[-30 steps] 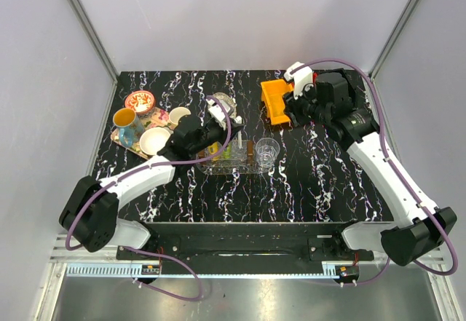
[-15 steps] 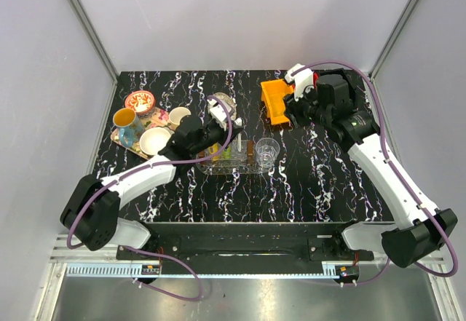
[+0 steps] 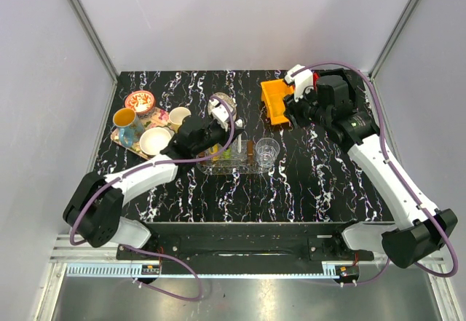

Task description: Prepare toiletry sets of a toothbrush and toothpaste on the tray

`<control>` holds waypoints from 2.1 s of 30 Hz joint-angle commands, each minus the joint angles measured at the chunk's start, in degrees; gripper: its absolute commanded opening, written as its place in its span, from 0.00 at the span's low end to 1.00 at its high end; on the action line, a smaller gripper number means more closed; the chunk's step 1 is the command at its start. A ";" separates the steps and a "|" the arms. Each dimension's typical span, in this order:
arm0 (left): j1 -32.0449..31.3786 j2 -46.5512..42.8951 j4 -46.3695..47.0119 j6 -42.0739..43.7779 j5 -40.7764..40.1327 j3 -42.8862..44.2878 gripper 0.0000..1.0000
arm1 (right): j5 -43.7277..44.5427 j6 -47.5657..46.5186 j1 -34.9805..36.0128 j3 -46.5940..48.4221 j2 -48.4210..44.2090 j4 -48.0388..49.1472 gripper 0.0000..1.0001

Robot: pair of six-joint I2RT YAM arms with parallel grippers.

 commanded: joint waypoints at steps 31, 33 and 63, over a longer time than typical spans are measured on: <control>0.22 3.58 7.03 -0.60 -1.51 -1.35 0.00 | -1.61 0.75 -0.58 -0.48 -0.86 2.96 0.45; 0.30 3.67 7.21 -0.51 -1.60 -1.53 0.00 | -1.70 0.75 -0.67 -0.30 -0.77 2.96 0.45; 0.83 4.55 7.91 -0.34 -0.90 -2.23 0.00 | -2.13 0.93 -0.58 -0.83 -0.60 3.04 0.45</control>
